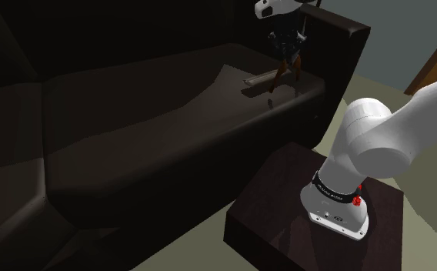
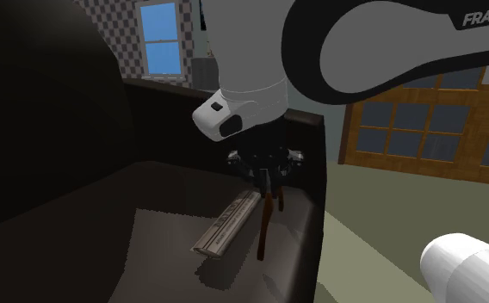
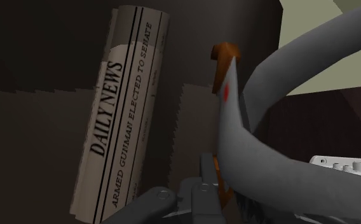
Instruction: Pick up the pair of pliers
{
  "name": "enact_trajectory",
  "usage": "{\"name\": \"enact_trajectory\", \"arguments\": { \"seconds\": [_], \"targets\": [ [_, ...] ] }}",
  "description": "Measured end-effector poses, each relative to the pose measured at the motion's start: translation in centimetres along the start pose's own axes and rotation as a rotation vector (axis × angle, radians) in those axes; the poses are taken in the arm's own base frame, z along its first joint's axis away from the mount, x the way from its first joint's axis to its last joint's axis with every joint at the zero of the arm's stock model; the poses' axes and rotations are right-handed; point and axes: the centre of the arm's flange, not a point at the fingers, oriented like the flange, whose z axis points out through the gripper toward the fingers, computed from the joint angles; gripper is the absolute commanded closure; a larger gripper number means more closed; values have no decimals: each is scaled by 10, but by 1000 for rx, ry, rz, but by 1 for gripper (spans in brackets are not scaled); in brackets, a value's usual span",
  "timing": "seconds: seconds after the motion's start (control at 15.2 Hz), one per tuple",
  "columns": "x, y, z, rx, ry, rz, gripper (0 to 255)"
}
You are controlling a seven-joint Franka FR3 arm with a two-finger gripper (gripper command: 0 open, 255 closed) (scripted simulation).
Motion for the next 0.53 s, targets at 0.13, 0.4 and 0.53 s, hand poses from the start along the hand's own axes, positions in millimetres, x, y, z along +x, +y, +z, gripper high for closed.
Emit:
{"name": "enact_trajectory", "arguments": {
  "seconds": [0.13,0.4,0.53],
  "targets": [
    [0,0,0,0,0,0,255],
    [-3,-2,-10,0,0,0,255],
    [-7,-3,-21,0,0,0,255]
  ]
}}
